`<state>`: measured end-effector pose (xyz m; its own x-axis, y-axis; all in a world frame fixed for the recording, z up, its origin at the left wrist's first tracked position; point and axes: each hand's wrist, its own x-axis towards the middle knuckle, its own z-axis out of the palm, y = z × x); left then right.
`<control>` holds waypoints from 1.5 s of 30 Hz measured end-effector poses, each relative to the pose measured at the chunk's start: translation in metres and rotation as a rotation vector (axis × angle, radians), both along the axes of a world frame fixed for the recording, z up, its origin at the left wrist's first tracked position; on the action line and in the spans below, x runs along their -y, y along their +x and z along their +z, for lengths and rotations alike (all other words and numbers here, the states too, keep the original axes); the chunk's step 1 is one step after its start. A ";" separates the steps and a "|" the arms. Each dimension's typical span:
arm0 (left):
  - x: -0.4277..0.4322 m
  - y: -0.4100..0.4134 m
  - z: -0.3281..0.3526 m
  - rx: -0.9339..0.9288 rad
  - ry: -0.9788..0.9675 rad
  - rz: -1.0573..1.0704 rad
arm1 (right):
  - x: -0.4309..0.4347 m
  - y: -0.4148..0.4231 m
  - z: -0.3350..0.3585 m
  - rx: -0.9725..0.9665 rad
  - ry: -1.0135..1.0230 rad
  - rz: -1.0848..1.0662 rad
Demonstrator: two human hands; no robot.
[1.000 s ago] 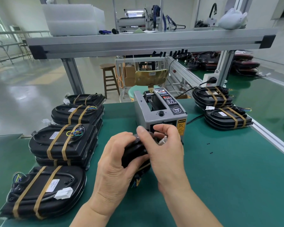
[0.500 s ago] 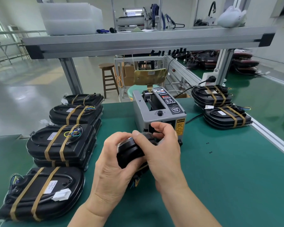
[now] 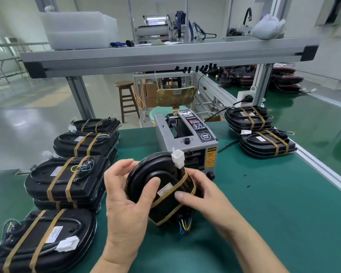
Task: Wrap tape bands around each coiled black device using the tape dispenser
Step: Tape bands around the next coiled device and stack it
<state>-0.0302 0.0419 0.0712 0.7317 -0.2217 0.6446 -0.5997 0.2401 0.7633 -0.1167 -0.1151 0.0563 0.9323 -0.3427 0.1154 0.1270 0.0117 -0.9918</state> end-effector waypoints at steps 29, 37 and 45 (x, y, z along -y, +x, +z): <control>-0.023 0.015 -0.021 -0.104 0.667 -0.194 | 0.036 0.015 0.034 -0.254 0.048 -0.579; -0.051 0.023 -0.001 -0.039 0.616 -0.085 | 0.034 0.044 0.024 -0.297 0.285 -0.611; -0.060 0.023 0.008 -0.039 0.587 -0.054 | 0.022 0.057 0.024 -0.239 0.357 -0.746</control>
